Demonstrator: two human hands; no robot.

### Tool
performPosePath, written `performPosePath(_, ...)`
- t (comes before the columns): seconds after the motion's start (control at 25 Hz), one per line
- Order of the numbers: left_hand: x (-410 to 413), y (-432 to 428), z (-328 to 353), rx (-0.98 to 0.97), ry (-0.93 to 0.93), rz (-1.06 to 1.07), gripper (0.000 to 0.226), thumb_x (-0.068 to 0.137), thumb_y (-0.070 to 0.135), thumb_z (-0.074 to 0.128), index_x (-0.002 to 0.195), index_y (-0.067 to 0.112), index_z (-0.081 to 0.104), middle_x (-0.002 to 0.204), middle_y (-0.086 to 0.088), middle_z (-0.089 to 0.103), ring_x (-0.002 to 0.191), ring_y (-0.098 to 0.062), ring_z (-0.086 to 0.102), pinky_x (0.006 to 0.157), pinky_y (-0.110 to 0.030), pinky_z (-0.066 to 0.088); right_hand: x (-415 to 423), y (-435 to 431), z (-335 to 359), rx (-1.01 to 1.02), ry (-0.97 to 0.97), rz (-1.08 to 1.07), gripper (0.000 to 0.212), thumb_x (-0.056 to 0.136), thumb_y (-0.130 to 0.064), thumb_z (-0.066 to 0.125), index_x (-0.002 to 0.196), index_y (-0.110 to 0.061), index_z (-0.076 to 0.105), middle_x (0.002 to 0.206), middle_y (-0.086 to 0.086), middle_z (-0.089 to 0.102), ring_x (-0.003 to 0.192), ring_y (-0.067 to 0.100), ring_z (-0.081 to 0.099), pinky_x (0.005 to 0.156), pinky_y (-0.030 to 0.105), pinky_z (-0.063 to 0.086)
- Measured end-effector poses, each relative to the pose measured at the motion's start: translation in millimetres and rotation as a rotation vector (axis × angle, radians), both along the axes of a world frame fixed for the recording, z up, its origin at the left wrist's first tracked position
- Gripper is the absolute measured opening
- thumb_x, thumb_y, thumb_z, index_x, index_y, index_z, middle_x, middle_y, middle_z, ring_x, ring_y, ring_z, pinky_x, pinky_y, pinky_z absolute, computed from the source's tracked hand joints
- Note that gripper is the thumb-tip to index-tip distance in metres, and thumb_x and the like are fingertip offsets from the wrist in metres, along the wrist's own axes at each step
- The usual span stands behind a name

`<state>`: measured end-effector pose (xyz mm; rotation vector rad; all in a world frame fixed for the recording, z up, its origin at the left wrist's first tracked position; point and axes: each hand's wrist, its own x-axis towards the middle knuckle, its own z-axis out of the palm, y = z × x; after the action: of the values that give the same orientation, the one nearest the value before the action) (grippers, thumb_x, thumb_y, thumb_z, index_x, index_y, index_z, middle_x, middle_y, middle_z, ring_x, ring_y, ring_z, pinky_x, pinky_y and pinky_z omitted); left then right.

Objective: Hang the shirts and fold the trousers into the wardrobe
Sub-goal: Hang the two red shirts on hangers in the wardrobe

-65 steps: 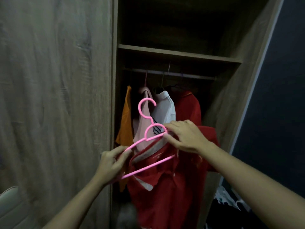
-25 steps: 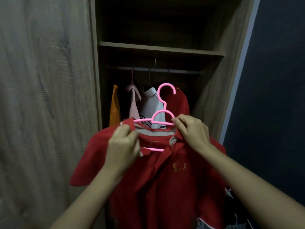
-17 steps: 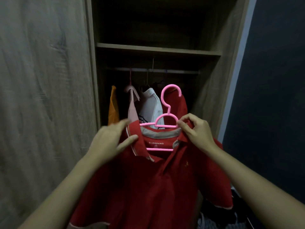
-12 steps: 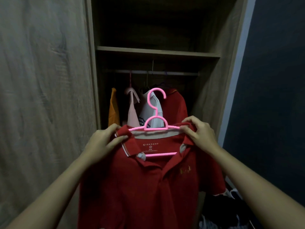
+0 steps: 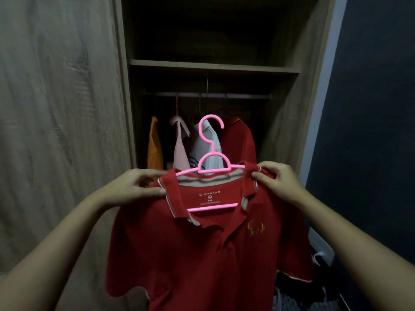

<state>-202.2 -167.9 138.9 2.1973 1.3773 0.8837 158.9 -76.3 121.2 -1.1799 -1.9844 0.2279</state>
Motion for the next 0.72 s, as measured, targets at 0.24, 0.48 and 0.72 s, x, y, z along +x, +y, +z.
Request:
performPosePath(0.24,60,-3,0,0.366,0.104,0.314,0.017,0.086,0.034,0.063,0.087,0.018,0.069,0.077,-0.003,0.070,0.070,-0.015,0.061,0.065,-0.034,0.044,-28,-12,12,0.027,0.068,-0.103,0.052,0.086,-0.034,0.063,0.132,-0.018,0.045,0.113,0.003,0.057,0.106,0.017,0.054,0.095,0.033,0.042)
performPosePath(0.48,158,27,-1,0.397,0.267,0.465,0.029,0.093,0.035,0.049,0.106,0.013,0.062,0.101,-0.015,0.068,0.101,-0.037,0.058,0.076,-0.038,0.042,-70,-9,43,-0.721,0.676,0.194,0.052,0.095,-0.053,0.036,0.088,-0.006,0.057,0.063,0.001,0.048,0.057,0.011,0.047,0.052,0.018,0.038)
performPosePath(0.72,183,84,22,0.240,0.019,0.377,0.057,0.091,0.055,0.025,0.097,0.018,0.068,0.100,-0.010,0.071,0.096,-0.037,0.062,0.091,-0.044,0.046,-34,46,51,-0.669,0.849,0.024,0.076,0.056,-0.058,0.069,0.115,-0.010,0.065,0.107,0.012,0.070,0.096,0.027,0.068,0.094,0.042,0.051)
